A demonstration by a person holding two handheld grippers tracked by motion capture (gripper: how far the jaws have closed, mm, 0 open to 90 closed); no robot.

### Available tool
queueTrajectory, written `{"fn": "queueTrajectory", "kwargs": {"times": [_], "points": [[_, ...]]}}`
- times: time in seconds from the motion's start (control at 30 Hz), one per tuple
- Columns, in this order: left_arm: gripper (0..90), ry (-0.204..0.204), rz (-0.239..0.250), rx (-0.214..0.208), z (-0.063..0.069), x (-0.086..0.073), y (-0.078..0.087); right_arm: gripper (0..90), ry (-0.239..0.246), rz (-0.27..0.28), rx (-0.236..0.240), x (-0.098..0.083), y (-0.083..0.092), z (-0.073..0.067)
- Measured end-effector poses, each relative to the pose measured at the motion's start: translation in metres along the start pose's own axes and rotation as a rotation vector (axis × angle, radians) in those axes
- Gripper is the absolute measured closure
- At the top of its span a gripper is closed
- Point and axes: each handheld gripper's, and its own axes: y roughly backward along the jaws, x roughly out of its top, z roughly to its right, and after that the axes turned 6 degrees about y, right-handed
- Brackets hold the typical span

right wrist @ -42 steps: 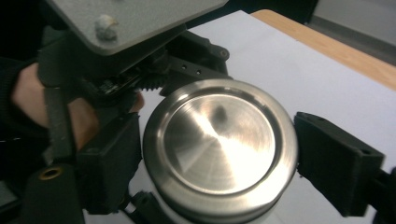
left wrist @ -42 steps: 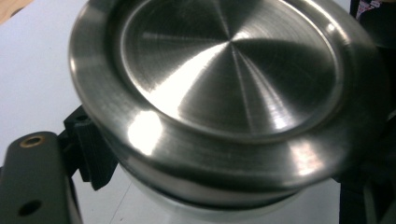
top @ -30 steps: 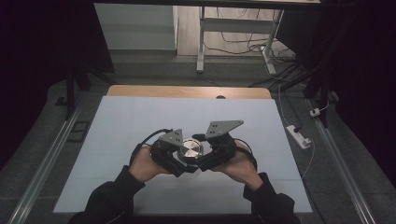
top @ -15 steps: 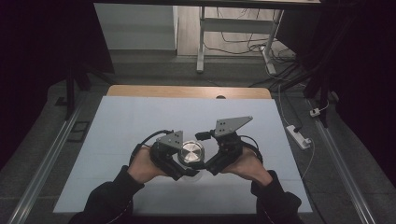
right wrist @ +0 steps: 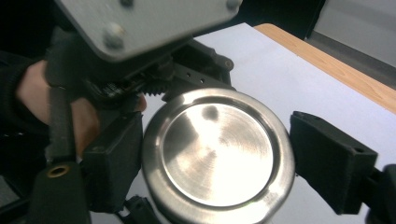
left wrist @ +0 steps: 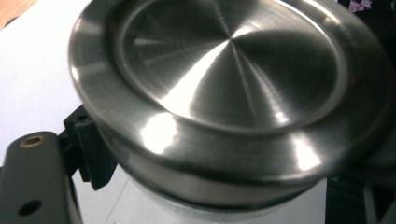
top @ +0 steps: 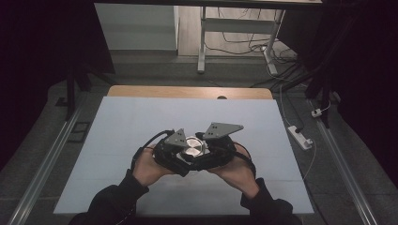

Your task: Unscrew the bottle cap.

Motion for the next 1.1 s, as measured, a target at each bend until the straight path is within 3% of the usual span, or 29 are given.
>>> {"fn": "queueTrajectory", "kwargs": {"times": [0.07,0.17,0.23,0.27,0.3,0.4,0.47,0.5,0.53,0.67,0.77,0.8,0.83,0.9,1.0,1.1], "points": [[15.7,-0.022,0.003,-0.059,-0.001,-0.001,0.002,20.0,0.023,-0.002,0.024,0.001,0.002,0.0],[15.7,-0.042,0.013,-0.151,-0.002,-0.001,0.004,20.1,0.048,0.014,0.102,0.0,0.007,0.004],[15.7,-0.061,0.012,-0.213,-0.002,-0.001,0.005,20.1,0.067,0.035,0.184,-0.001,0.011,0.008],[15.7,-0.061,0.012,-0.213,-0.002,-0.001,0.005,20.1,0.071,0.043,0.213,-0.002,0.012,0.01],[15.7,-0.079,0.017,-0.269,-0.001,-0.001,0.006,20.1,0.08,0.054,0.26,-0.003,0.013,0.012],[15.7,-0.127,0.033,-0.358,0.001,-0.001,0.005,20.0,0.115,0.08,0.373,-0.005,0.016,0.017],[15.6,-0.147,0.036,-0.385,0.004,-0.001,0.003,19.9,0.14,0.104,0.454,-0.007,0.017,0.019],[15.7,-0.142,0.039,-0.382,0.004,-0.001,0.003,19.7,0.151,0.109,0.464,-0.008,0.018,0.019],[15.7,-0.128,0.038,-0.364,0.003,0.0,0.003,17.9,0.152,0.114,0.459,-0.008,0.018,0.02],[15.7,-0.055,0.041,-0.23,-0.003,-0.001,0.006,8.6,0.082,0.12,0.282,-0.003,0.024,0.024],[15.7,0.0,0.045,-0.132,-0.007,-0.002,0.008,7.9,0.034,0.128,0.184,-0.001,0.028,0.021],[15.7,0.0,0.045,-0.132,-0.007,-0.002,0.008,8.3,0.023,0.123,0.156,0.0,0.027,0.019],[15.7,0.027,0.048,-0.091,-0.008,-0.003,0.008,9.7,0.012,0.111,0.118,0.0,0.025,0.015],[15.7,0.035,0.057,-0.074,-0.007,-0.003,0.008,11.7,0.006,0.087,0.077,0.001,0.02,0.009],[15.7,0.009,0.04,-0.058,-0.004,-0.002,0.007,15.1,0.013,0.062,0.034,0.002,0.01,-0.001],[15.7,-0.012,0.032,-0.07,0.0,0.0,0.006,19.3,0.045,0.04,0.001,0.003,0.006,-0.006]]}}
